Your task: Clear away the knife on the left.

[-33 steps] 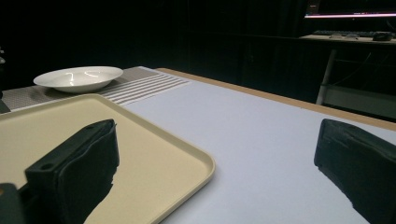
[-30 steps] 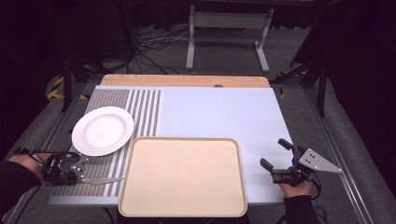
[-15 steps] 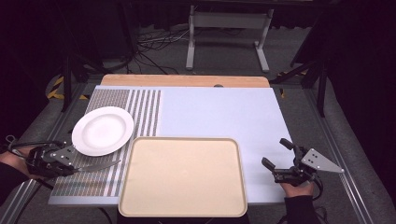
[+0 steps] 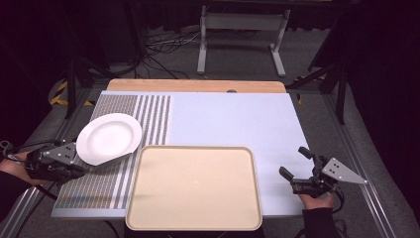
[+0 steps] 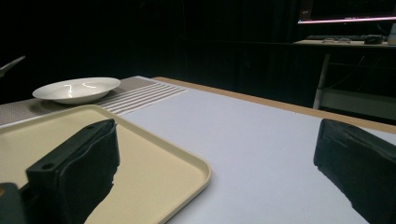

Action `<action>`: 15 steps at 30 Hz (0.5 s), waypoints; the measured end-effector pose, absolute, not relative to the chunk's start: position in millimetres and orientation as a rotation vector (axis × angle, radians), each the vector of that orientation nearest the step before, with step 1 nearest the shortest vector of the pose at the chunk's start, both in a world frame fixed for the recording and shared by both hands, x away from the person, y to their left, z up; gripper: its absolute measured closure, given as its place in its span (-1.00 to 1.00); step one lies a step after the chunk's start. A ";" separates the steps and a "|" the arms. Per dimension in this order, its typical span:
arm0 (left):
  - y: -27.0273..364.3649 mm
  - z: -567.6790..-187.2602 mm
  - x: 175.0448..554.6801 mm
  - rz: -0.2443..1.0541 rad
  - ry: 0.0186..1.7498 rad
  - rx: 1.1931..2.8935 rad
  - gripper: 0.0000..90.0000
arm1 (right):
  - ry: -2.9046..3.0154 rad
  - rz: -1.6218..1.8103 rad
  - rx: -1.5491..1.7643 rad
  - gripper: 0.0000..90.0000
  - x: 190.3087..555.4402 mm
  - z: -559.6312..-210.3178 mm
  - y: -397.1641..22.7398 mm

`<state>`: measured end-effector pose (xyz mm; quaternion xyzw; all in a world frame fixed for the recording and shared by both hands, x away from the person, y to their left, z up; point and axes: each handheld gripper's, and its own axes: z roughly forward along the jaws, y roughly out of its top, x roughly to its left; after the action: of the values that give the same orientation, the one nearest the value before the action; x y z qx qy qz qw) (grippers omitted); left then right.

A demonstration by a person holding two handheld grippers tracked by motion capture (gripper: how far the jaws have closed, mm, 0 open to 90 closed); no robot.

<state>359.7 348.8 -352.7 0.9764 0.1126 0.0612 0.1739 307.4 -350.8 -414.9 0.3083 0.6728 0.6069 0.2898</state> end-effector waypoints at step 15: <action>324.3 -335.2 358.9 0.096 0.481 2.594 0.78 | 1.795 1.620 0.829 -0.98 307.8 -415.6 -352.1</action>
<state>358.9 324.3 -335.2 0.9519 0.1766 0.0354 0.2479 307.8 -352.1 -415.6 0.3106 0.6724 0.6069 0.2883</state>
